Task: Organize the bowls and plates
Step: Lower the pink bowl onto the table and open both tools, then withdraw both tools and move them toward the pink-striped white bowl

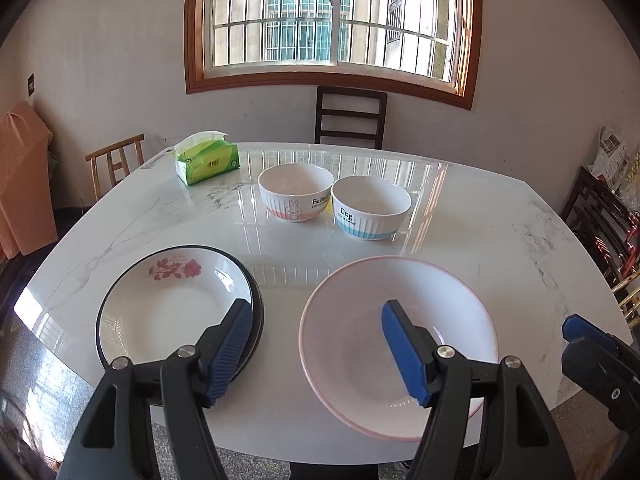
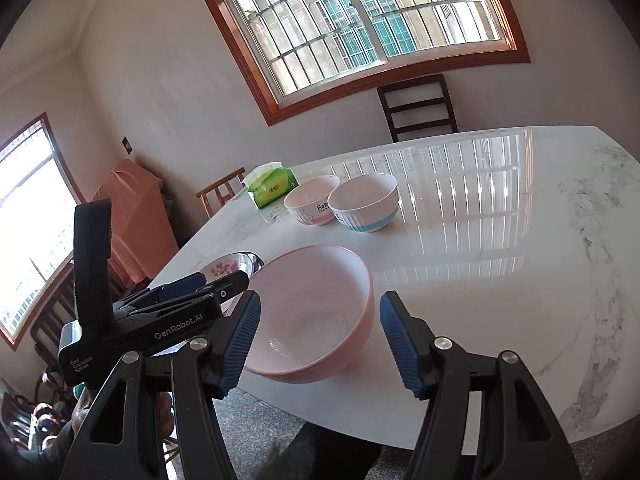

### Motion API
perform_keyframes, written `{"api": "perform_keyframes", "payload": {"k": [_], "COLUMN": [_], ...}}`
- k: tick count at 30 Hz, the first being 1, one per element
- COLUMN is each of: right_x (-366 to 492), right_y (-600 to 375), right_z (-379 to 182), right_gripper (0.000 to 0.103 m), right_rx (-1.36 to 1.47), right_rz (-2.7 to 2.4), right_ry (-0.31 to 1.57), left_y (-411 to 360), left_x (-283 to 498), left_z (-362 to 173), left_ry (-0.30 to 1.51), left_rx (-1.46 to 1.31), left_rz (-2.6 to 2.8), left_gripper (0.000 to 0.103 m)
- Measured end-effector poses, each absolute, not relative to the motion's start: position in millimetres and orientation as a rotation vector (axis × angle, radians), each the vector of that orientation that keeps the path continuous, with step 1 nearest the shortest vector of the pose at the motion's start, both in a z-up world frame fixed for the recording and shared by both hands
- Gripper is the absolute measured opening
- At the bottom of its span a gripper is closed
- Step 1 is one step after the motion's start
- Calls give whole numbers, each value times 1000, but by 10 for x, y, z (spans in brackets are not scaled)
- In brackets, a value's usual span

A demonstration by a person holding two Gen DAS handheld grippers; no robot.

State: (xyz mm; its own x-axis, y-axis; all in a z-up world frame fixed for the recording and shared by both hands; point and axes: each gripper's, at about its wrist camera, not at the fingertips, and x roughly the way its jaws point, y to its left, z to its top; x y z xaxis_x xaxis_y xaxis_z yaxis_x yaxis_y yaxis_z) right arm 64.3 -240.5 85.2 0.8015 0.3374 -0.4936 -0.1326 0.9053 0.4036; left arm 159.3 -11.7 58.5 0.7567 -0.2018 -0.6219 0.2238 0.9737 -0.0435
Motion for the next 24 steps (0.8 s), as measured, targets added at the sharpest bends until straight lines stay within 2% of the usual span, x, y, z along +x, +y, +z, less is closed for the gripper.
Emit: {"api": "perform_keyframes", "payload": {"k": [4, 8, 10, 13, 24], "right_x": [353, 153, 110, 48, -82], "right_y": [-2353, -2241, -2184, -2120, -2003], "right_z": [826, 764, 713, 623, 562], "right_gripper": [86, 95, 95, 103, 103], "right_rx": [392, 348, 344, 353, 451], "right_rz": [259, 248, 265, 294, 536], "right_ry": [551, 566, 586, 634, 620], "left_y": [-101, -67, -15, 77, 113], "left_x": [1467, 1428, 1407, 1414, 1414], "left_z": [666, 704, 708, 698, 713], "left_ry": [585, 560, 550, 569, 562], "left_rx": [63, 44, -9, -114, -22], "left_rz": [-224, -261, -289, -324, -227], "left_gripper": [69, 69, 69, 69, 69]}}
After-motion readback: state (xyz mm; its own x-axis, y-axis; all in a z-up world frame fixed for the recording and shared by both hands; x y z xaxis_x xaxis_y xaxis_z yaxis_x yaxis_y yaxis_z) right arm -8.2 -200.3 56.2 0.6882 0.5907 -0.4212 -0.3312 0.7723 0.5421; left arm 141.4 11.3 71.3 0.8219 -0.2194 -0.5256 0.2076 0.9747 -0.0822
